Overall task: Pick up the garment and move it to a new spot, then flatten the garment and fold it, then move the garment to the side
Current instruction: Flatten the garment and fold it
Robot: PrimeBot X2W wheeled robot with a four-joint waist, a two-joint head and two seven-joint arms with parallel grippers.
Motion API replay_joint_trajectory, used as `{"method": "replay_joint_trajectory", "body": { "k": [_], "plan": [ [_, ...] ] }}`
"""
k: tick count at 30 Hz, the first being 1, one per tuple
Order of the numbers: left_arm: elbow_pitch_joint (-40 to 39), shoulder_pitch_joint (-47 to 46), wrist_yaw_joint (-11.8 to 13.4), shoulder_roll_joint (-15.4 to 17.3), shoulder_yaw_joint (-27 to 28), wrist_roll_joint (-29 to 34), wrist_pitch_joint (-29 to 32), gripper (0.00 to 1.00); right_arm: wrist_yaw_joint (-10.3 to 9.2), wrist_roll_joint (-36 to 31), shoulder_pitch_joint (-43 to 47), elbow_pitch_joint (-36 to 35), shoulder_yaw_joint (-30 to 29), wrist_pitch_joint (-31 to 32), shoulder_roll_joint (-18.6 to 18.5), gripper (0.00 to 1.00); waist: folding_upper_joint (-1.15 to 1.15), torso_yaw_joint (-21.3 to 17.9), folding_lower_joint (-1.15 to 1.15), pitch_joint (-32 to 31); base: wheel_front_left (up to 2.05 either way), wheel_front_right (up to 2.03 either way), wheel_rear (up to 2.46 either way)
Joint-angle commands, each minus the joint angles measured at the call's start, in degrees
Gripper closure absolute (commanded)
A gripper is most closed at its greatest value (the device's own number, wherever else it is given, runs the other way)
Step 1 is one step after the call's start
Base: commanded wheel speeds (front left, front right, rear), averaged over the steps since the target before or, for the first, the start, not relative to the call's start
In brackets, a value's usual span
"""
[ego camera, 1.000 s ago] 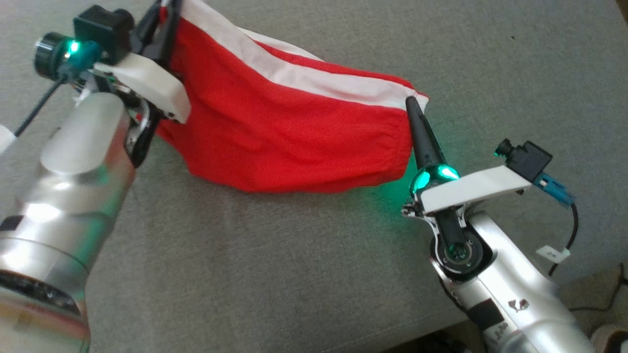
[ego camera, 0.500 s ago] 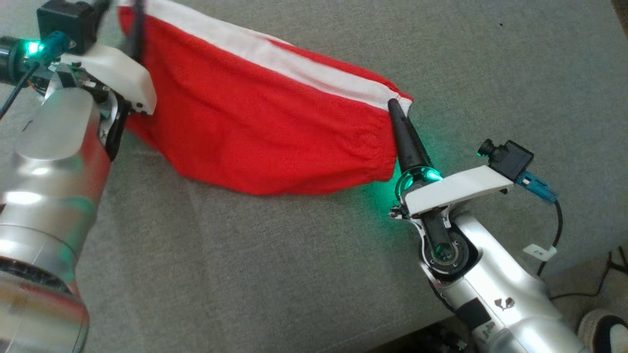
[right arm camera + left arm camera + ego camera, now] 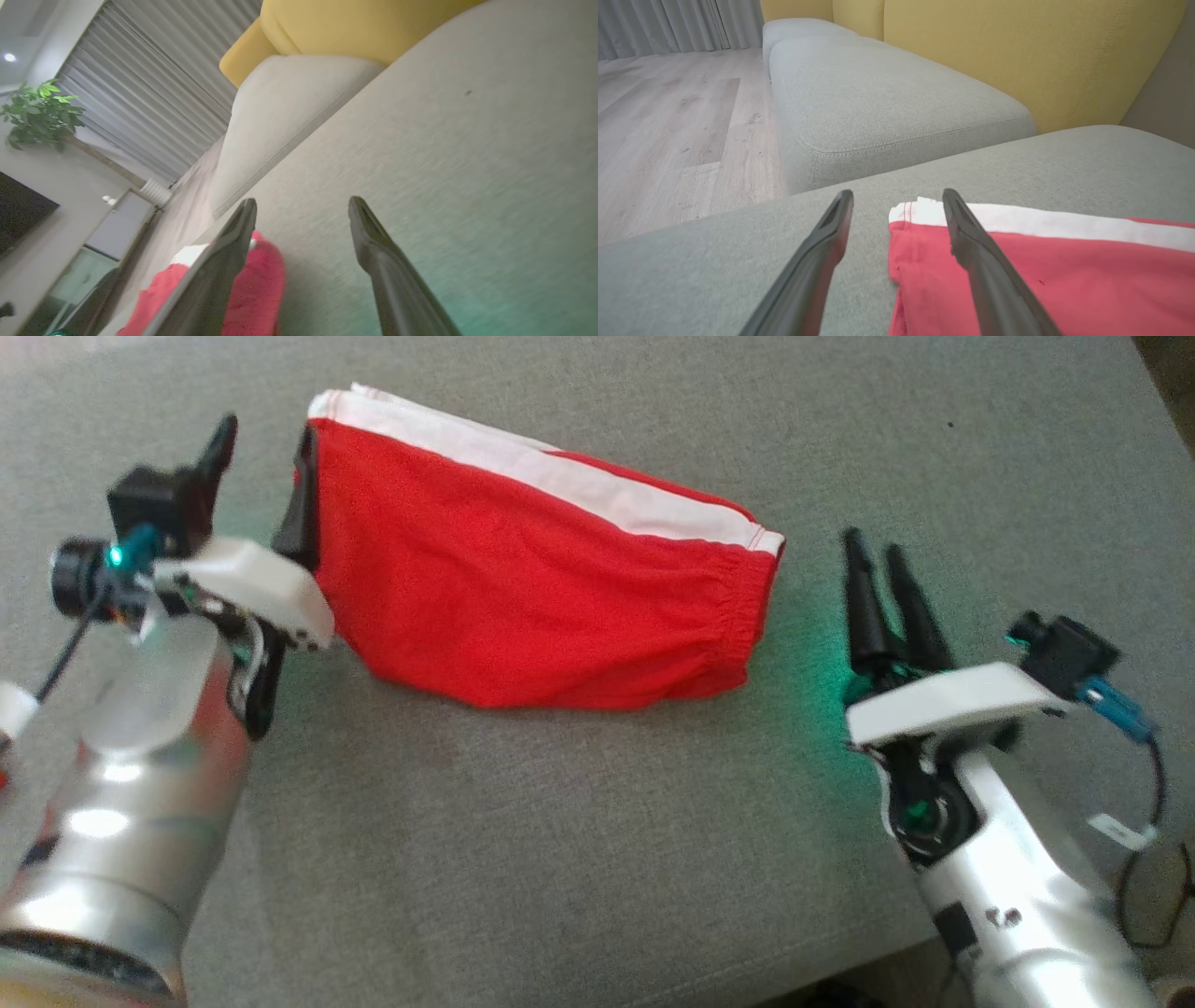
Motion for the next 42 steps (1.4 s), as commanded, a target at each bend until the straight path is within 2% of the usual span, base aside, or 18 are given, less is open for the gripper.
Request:
{"method": "replay_joint_trajectory", "body": {
  "k": [1,5,9,16,21,25,32,34,35,38,42],
  "plan": [
    [-2.1,-0.1,0.3,1.5,2.7,0.7,-0.5,0.00,0.44,-4.6,1.6,-1.1,-1.2,-0.4,0.0,0.00,0.00,0.5,0.01,-0.9,0.00,0.00,0.00],
    [-3.4,3.4,-0.4,0.2,5.1,1.1,-0.6,0.00,0.44,-16.1,3.6,-1.3,-7.6,-0.4,1.1,0.00,0.00,0.9,0.01,-1.7,0.00,0.00,0.00],
    [-2.6,4.7,-1.4,-1.3,5.9,1.4,-0.6,0.00,0.44,-24.5,5.0,-2.4,-11.9,-0.4,2.2,0.00,0.00,1.2,0.01,-1.5,0.00,0.00,0.00],
    [1.2,3.1,-2.0,-3.0,5.7,2.1,-0.6,0.00,0.44,-32.9,6.2,-3.6,-15.7,-0.4,3.0,0.00,0.00,1.1,0.01,-0.2,0.00,0.00,0.00],
    [5.1,1.3,-2.1,-4.3,5.8,2.4,-0.6,0.00,0.44,-34.7,6.7,-4.0,-16.9,-0.4,3.3,0.00,0.00,0.7,0.01,0.9,0.00,0.00,0.00],
    [9.2,0.3,-0.6,-5.1,5.3,3.2,-0.4,0.00,0.44,-34.6,6.8,-4.2,-17.1,-0.4,3.5,0.00,0.00,0.5,0.01,1.5,0.00,0.00,0.00],
    [15.3,-0.1,0.4,-7.4,2.0,5.2,4.2,0.00,0.44,-34.4,6.6,-4.0,-17.0,-0.4,3.6,0.00,0.00,0.9,0.01,1.1,0.00,0.00,0.00],
    [16.1,0.2,0.3,-8.1,1.4,5.3,6.2,0.84,0.44,-34.4,6.6,-3.8,-17.0,-0.4,3.6,0.00,0.00,1.3,0.01,0.7,0.00,0.00,0.00],
    [16.3,0.4,0.2,-8.3,0.8,5.7,7.0,1.00,0.44,-34.5,6.6,-3.8,-17.0,-0.4,3.6,0.00,0.00,1.5,0.01,0.3,0.00,0.00,0.00],
    [16.7,0.9,0.9,-8.7,0.5,5.6,6.6,1.00,0.44,-34.5,6.9,-3.4,-17.1,-0.4,3.6,0.00,0.00,2.3,0.01,-1.1,0.00,0.00,0.00],
    [16.8,3.5,3.1,-9.4,2.9,3.2,2.0,1.00,0.44,-35.6,8.5,-1.9,-17.4,-0.4,3.6,0.00,0.00,4.8,0.01,-5.5,0.00,0.00,0.00]
  ]
}}
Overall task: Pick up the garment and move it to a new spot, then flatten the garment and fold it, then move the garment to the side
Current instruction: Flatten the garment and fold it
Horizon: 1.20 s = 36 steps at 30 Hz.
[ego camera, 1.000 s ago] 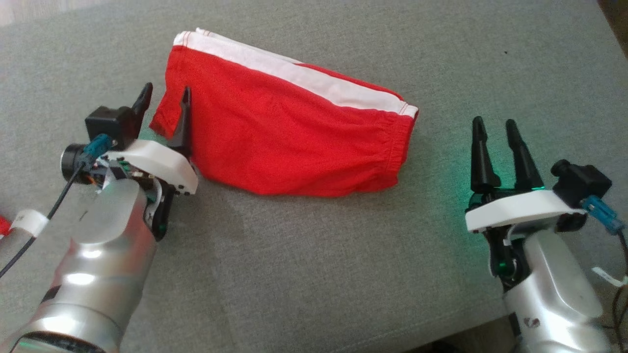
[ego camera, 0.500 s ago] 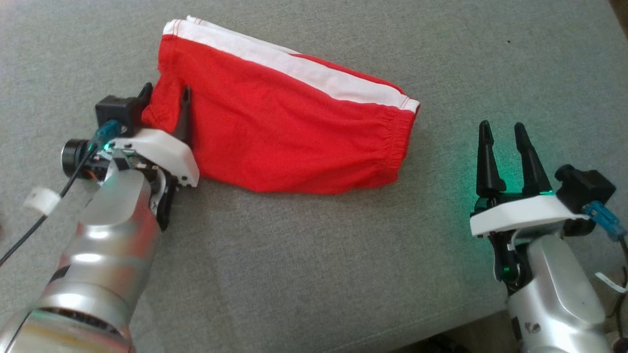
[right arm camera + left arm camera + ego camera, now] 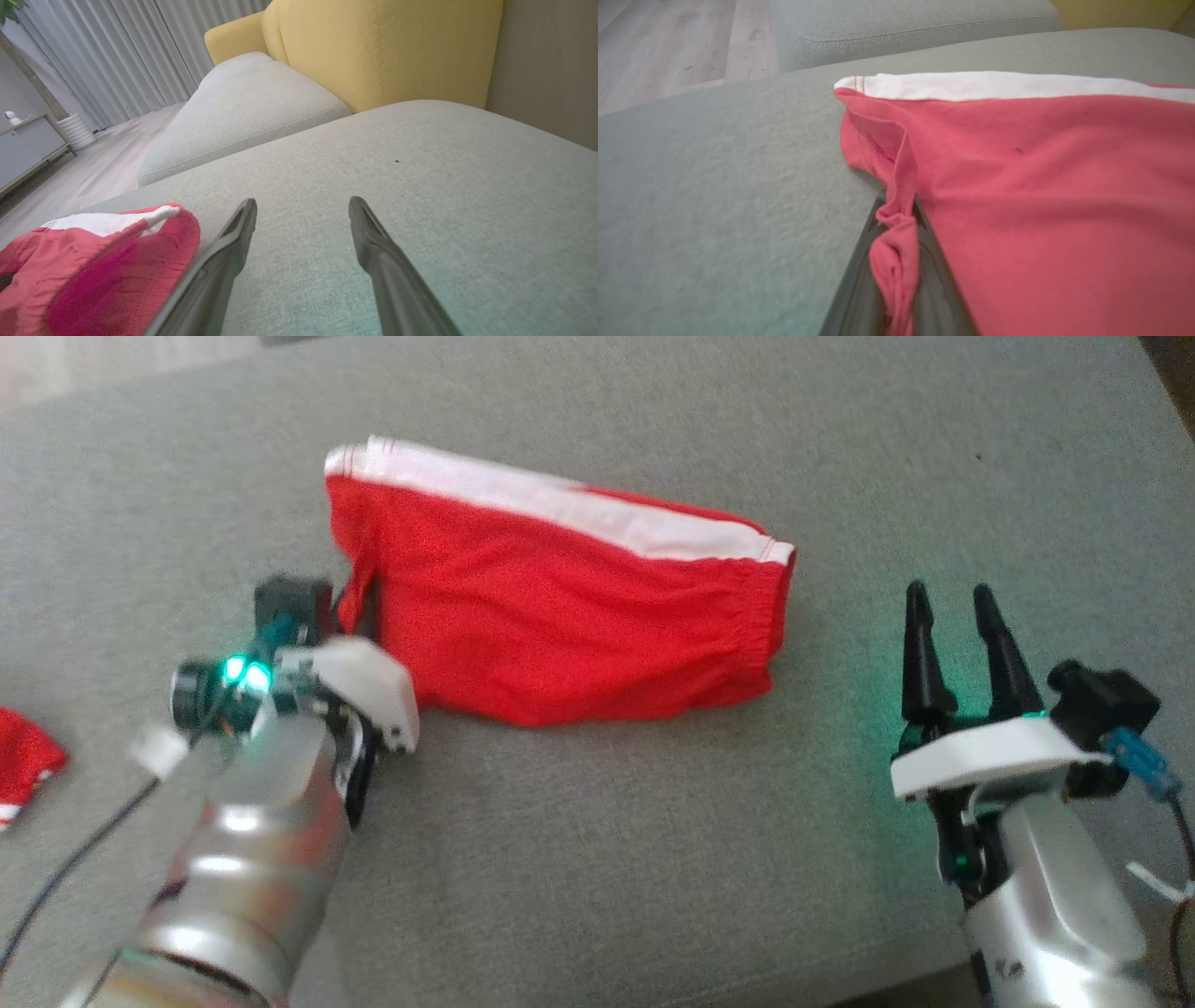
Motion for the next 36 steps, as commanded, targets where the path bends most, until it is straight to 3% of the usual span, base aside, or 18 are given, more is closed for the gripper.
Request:
{"method": "replay_joint_trajectory", "body": {
  "k": [1,7,15,16,17,18,22,29,36],
  "plan": [
    [0.2,1.9,0.7,1.2,2.2,-1.2,-1.2,1.00,0.44,-0.7,2.0,-0.7,0.8,-0.4,0.2,0.00,0.00,2.4,0.00,-3.4,0.00,0.00,0.00],
    [-2.1,9.2,2.7,0.4,5.6,-4.3,-2.9,1.00,0.44,-1.5,5.5,1.2,0.4,-0.4,0.2,0.00,0.00,6.8,0.00,-8.8,0.00,0.00,0.00],
    [-13.8,20.4,6.0,0.5,10.3,-4.2,-3.0,1.00,0.44,-1.3,8.3,2.4,0.8,-0.4,0.2,0.00,0.00,10.3,0.00,-11.6,0.00,0.00,0.00],
    [-15.5,21.9,6.4,0.5,10.9,-3.9,-3.0,0.94,0.44,-1.2,8.5,2.5,1.0,-0.4,0.2,0.00,0.00,10.6,0.00,-11.8,0.00,0.00,0.00],
    [-17.1,23.2,6.9,0.6,11.6,-3.3,-3.0,0.41,0.44,-1.1,8.6,2.7,1.3,-0.4,0.2,0.00,0.00,10.8,0.00,-11.9,0.00,0.00,0.00],
    [-18.7,24.3,7.2,0.6,12.2,-2.7,-3.0,0.00,0.44,-1.0,8.5,2.7,1.7,-0.4,0.2,0.00,0.00,11.0,0.00,-12.0,0.00,0.00,0.00],
    [-26.7,28.4,8.7,0.5,14.9,0.8,-3.0,0.00,0.44,0.1,7.3,1.8,4.9,-0.4,0.2,0.00,0.00,12.0,0.00,-12.2,0.00,0.00,0.00],
    [-34.9,34.4,7.6,-0.9,16.3,5.7,-3.0,0.00,0.44,2.7,2.4,-0.6,14.2,-0.4,0.2,0.00,0.00,15.5,0.00,-11.2,0.00,0.00,0.00],
    [-37.5,35.6,5.7,-1.3,14.1,7.6,-3.0,0.00,0.44,-1.2,-1.5,9.8,14.5,-0.4,0.2,0.00,0.00,20.7,0.00,-9.9,0.00,0.00,0.00]
  ]
}}
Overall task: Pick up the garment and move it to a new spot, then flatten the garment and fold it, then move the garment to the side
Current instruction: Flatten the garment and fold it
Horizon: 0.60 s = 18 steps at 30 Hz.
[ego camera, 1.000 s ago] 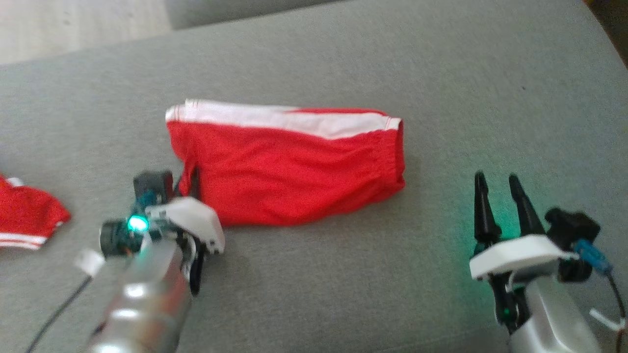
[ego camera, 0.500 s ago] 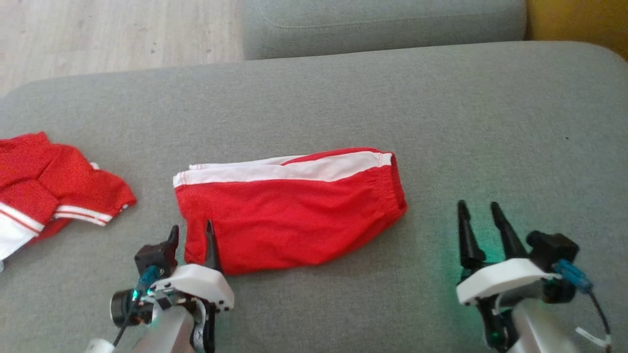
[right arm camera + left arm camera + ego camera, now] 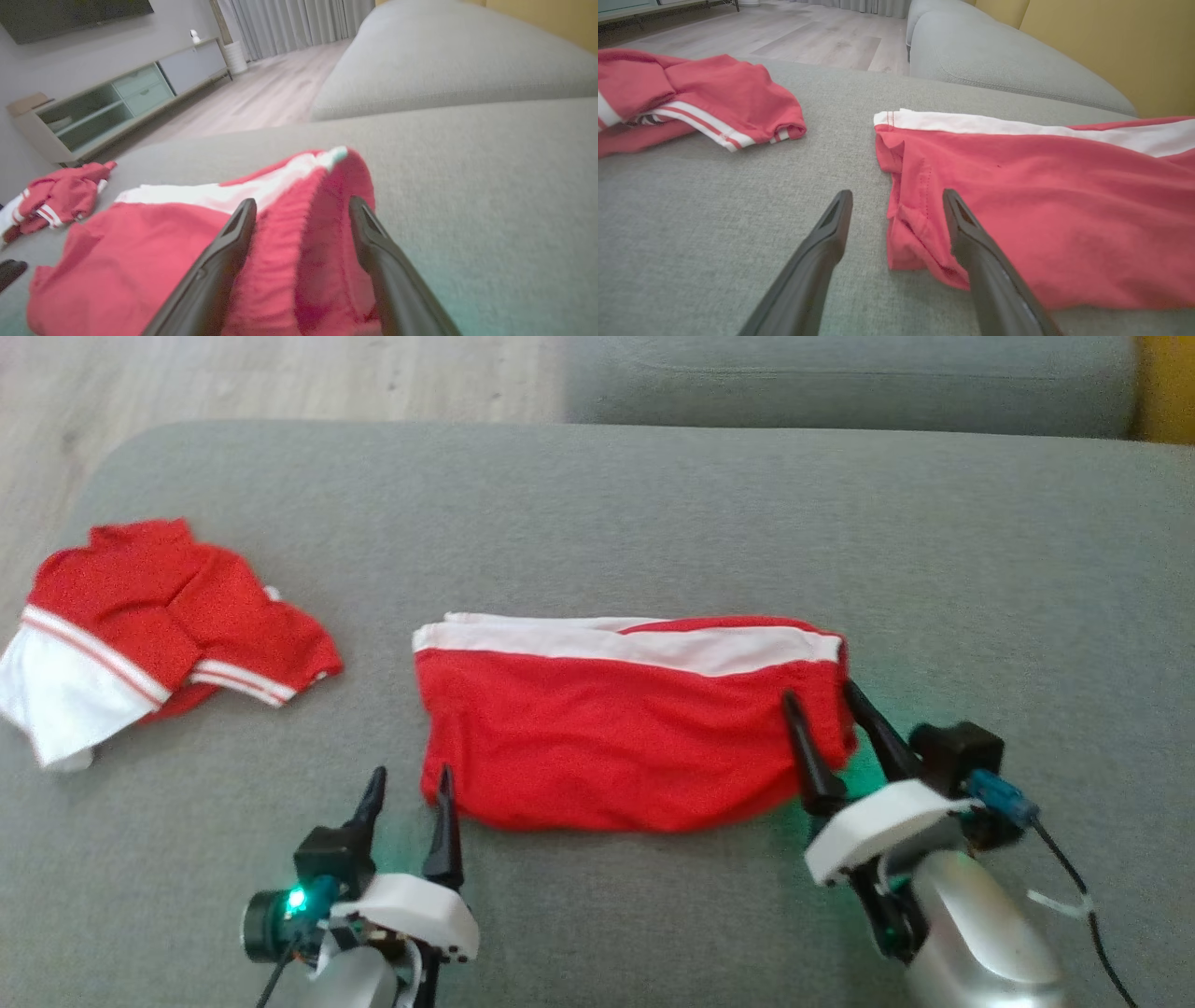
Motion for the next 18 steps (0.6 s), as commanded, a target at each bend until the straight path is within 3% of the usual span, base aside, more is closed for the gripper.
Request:
{"method": "replay_joint_trajectory", "body": {
  "k": [1,8,14,15,16,17,18],
  "plan": [
    [-2.0,-1.0,-0.2,0.2,0.5,-0.1,-0.7,0.00,0.44,-1.2,-1.8,1.3,-0.7,-0.4,0.1,0.00,0.00,2.2,0.00,0.9,0.00,0.00,0.00],
    [-3.1,-0.3,0.0,0.1,-1.4,-1.0,-0.7,0.00,0.44,-2.9,-0.7,7.1,-6.3,-0.4,0.1,0.00,0.00,3.6,0.00,2.2,0.00,0.00,0.00],
    [-2.7,-0.3,0.0,0.1,-1.8,-0.8,-0.7,0.00,0.44,2.7,-0.4,10.3,-2.0,-0.4,0.1,0.00,0.00,3.3,0.00,2.6,0.00,0.00,0.00],
    [-2.7,-0.3,-0.1,0.1,-1.9,-0.8,-0.7,0.00,0.44,3.9,-0.5,10.6,-1.0,-0.4,0.1,0.33,0.00,3.3,0.00,2.6,0.00,0.00,0.00],
    [-2.7,-0.4,-0.1,0.1,-1.9,-0.7,-0.7,0.00,0.44,5.1,-0.5,10.8,-0.1,-0.4,0.1,0.78,0.00,3.2,0.00,2.6,0.00,0.00,0.00],
    [-2.7,-0.3,-0.1,0.1,-1.9,-0.7,-0.7,0.00,0.44,6.4,-0.5,11.0,0.5,-0.4,0.1,1.00,0.00,3.2,0.00,2.6,0.00,0.00,0.00],
    [-2.7,-0.3,-0.1,0.1,-1.9,-0.6,-0.7,0.00,0.44,7.6,-0.5,11.0,0.8,-0.4,0.1,1.00,0.00,3.1,0.00,2.5,0.00,0.00,0.00]
  ]
}}
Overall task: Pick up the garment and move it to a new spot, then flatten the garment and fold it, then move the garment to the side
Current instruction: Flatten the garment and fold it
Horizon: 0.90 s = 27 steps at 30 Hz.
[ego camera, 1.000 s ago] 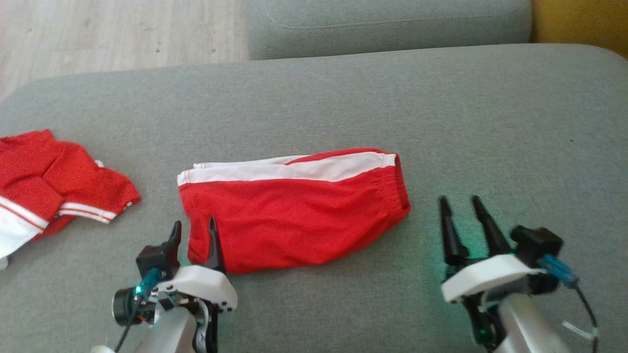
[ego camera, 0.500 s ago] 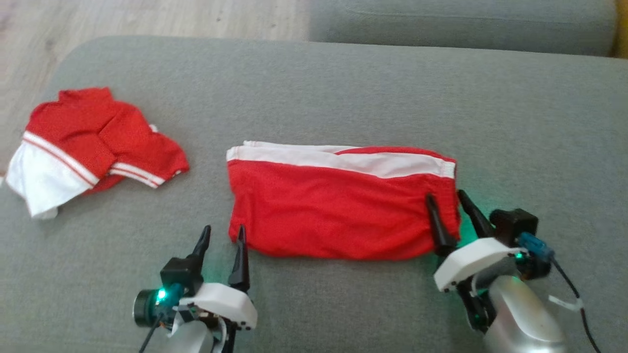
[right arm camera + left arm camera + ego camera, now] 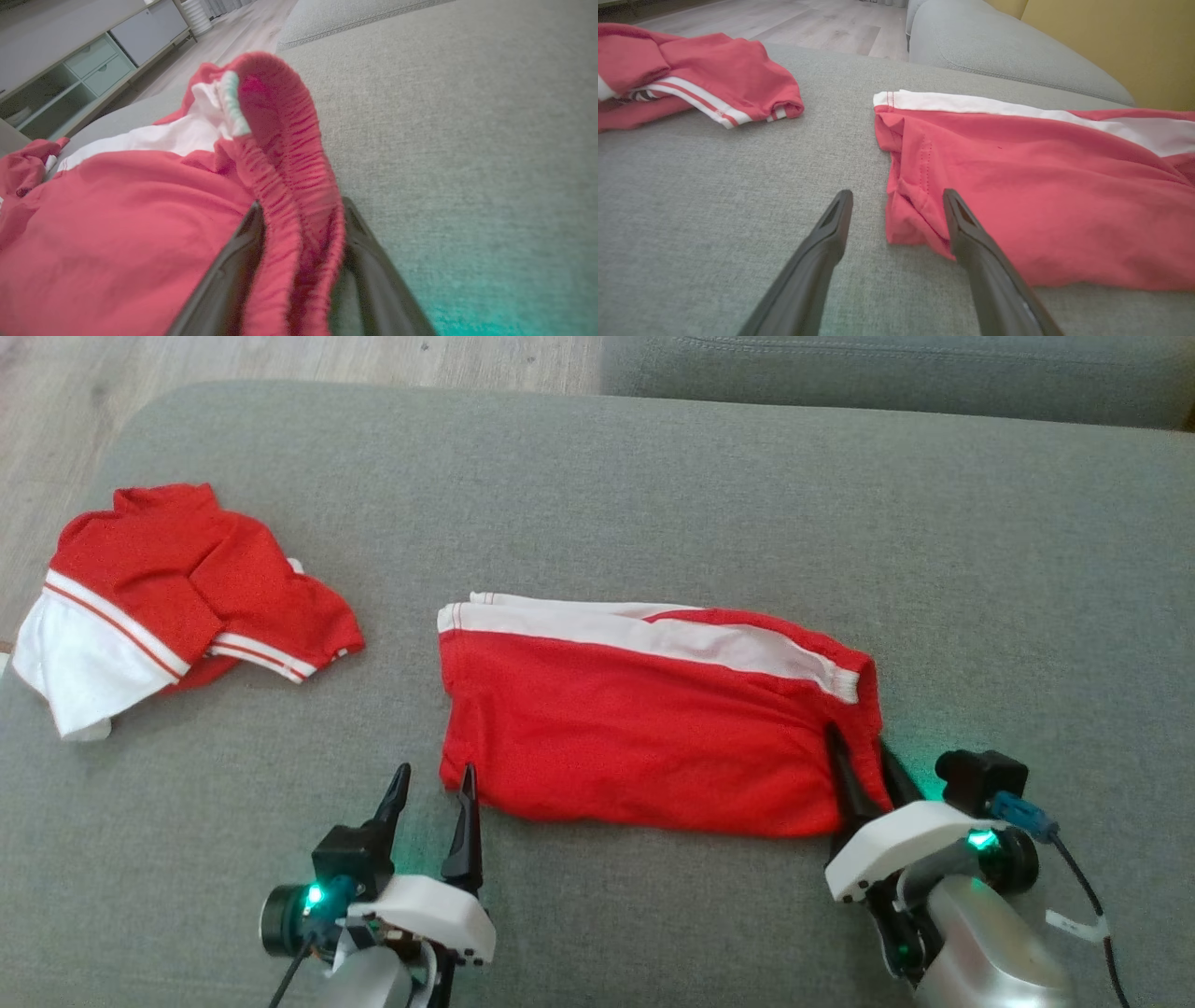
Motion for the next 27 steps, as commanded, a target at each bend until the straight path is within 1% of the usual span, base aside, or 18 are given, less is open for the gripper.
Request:
{"method": "replay_joint_trajectory", "body": {
  "k": [1,4,7,12,14,16,18,20,24,27],
  "plan": [
    [-1.2,-0.3,0.2,0.2,1.3,0.5,-0.7,0.00,0.44,2.1,0.2,0.0,2.1,0.1,0.6,1.00,0.00,-0.2,0.00,-0.2,0.00,0.00,0.00],
    [-1.1,0.0,0.1,0.2,1.6,0.7,-0.7,0.00,0.44,3.9,0.5,-0.2,1.1,0.1,0.6,1.00,0.00,-0.5,0.00,-0.6,0.00,0.00,0.00],
    [-1.0,0.5,0.0,0.2,2.2,1.1,-0.7,0.00,0.44,5.3,0.7,-0.9,-2.2,0.1,-0.1,1.00,0.00,-1.2,0.00,-1.3,0.00,0.00,0.00],
    [-0.7,1.1,-0.4,0.2,2.5,1.3,-0.7,0.00,0.44,7.1,0.7,-2.3,-8.1,0.1,-3.8,1.00,0.00,-2.6,0.00,-2.5,0.00,0.00,0.00],
    [-0.5,1.3,-0.6,0.2,2.2,1.2,-0.7,0.00,0.44,7.1,0.6,-3.0,-9.2,0.1,-5.1,1.00,0.00,-3.1,0.00,-2.9,0.00,0.00,0.00],
    [-0.2,1.6,-0.7,0.2,1.9,1.0,-0.7,0.00,0.44,7.5,0.5,-3.5,-9.6,0.1,-5.5,1.00,0.00,-3.5,0.00,-3.3,0.00,0.00,0.00],
    [0.1,1.8,-0.8,0.2,1.4,0.6,-0.7,0.00,0.44,8.2,0.3,-4.3,-8.7,0.2,-5.0,1.00,0.00,-3.7,0.00,-3.6,0.00,0.00,0.00],
    [0.5,2.0,-0.8,0.2,1.0,0.4,-0.7,0.00,0.44,9.7,0.4,-5.9,-6.7,1.3,-3.6,1.00,0.00,-3.8,0.00,-3.9,0.00,0.00,0.00],
    [1.1,2.4,-0.9,0.2,-0.2,0.0,-0.7,0.00,0.44,14.9,1.3,-11.7,-0.4,5.9,-1.0,1.00,0.00,-2.9,0.00,-4.4,0.00,0.00,0.00],
    [1.8,2.4,-1.0,0.2,-0.9,-0.1,-0.7,0.00,0.44,18.5,1.9,-16.7,4.5,8.9,-0.1,1.00,0.00,-1.3,0.00,-4.6,0.00,0.00,0.00]
  ]
}}
